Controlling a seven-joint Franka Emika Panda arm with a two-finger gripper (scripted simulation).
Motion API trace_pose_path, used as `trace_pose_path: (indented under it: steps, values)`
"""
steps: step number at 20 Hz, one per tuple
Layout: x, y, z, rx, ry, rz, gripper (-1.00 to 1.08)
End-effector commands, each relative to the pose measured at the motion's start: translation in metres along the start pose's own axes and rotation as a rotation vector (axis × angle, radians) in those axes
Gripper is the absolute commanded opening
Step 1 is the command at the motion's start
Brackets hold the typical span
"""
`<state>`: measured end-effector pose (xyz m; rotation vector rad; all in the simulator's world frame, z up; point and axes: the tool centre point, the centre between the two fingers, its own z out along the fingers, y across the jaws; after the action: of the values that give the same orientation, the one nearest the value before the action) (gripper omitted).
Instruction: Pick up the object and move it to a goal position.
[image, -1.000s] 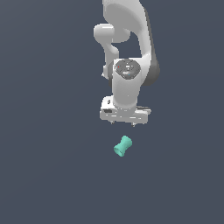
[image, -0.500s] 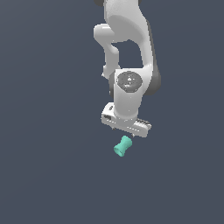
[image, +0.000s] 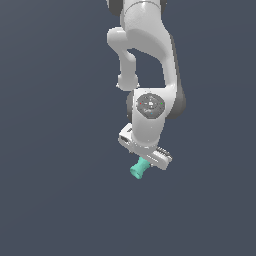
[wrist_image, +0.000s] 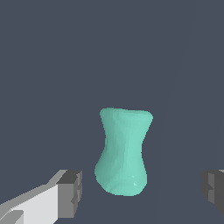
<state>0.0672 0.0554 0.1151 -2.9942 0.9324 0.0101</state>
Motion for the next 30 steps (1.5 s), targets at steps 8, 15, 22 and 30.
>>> trace_pose_path:
  steps: [8, 15, 22, 30]
  values:
    - [0.007, -0.006, 0.008, -0.003, 0.008, 0.087, 1.00]
    - [0.007, -0.006, 0.015, -0.003, 0.007, 0.086, 1.00]
    - [0.006, -0.005, 0.051, -0.003, 0.008, 0.089, 1.00]
    - [0.008, -0.006, 0.058, -0.003, 0.008, 0.089, -1.00]
